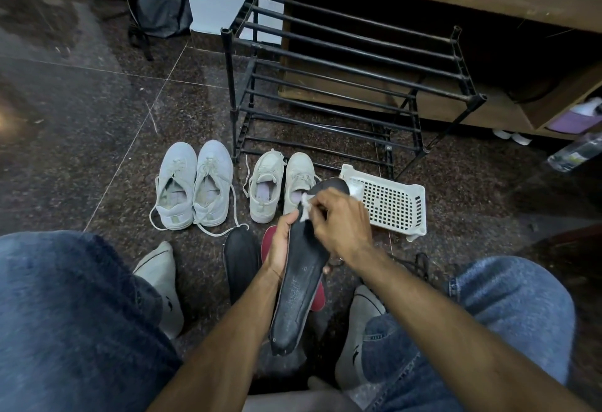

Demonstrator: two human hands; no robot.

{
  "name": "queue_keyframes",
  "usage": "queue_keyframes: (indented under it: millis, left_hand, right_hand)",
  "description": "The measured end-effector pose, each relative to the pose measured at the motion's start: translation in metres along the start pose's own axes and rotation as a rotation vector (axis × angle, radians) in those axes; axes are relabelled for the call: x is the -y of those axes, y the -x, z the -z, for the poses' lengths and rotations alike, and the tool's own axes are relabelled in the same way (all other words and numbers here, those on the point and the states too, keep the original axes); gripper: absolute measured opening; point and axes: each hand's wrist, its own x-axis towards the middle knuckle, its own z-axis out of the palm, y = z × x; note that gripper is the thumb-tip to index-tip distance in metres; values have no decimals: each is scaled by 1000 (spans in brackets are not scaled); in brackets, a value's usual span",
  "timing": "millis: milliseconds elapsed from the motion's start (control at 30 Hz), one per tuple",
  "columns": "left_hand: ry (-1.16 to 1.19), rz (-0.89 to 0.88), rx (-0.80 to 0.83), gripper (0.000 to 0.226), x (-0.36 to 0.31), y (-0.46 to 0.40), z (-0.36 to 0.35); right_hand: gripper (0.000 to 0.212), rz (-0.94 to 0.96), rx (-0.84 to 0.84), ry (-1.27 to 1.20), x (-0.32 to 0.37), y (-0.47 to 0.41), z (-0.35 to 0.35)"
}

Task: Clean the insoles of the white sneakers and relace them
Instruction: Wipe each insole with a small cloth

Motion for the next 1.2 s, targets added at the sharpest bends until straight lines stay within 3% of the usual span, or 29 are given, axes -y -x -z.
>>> queue_keyframes:
  millis: [100,233,300,467,700,900,1033,1133,1200]
  left_hand:
    - [42,-130,-110,47,-3,-9,12]
    - [81,-53,-74,54,-1,-4,13]
    - [47,22,-38,46,0,1,6]
    - [-36,155,1,66,4,3,7]
    - [119,-29,-189,49,0,-4,16]
    - [70,61,-138,57,5,2,15]
    - [31,-30,-165,50,0,0,15]
    - [-11,-76,-193,32,2,-5,22]
    - [-5,-56,-186,37,4,-5,21]
  right_hand:
    - [16,100,141,-41,12,32,-8]
    - [19,187,288,70,4,33,1]
    - [21,175,270,202,-9,15,6]
    - [19,-117,87,241,-30,-14,14]
    - [24,140,434,126,4,49,-8]
    - [19,-77,204,35,-12,18,-5]
    - [18,-108,178,32,-6,12,-12]
    - [21,14,225,-38,2,27,-16]
    - [22,96,274,-28,2,33,-16]
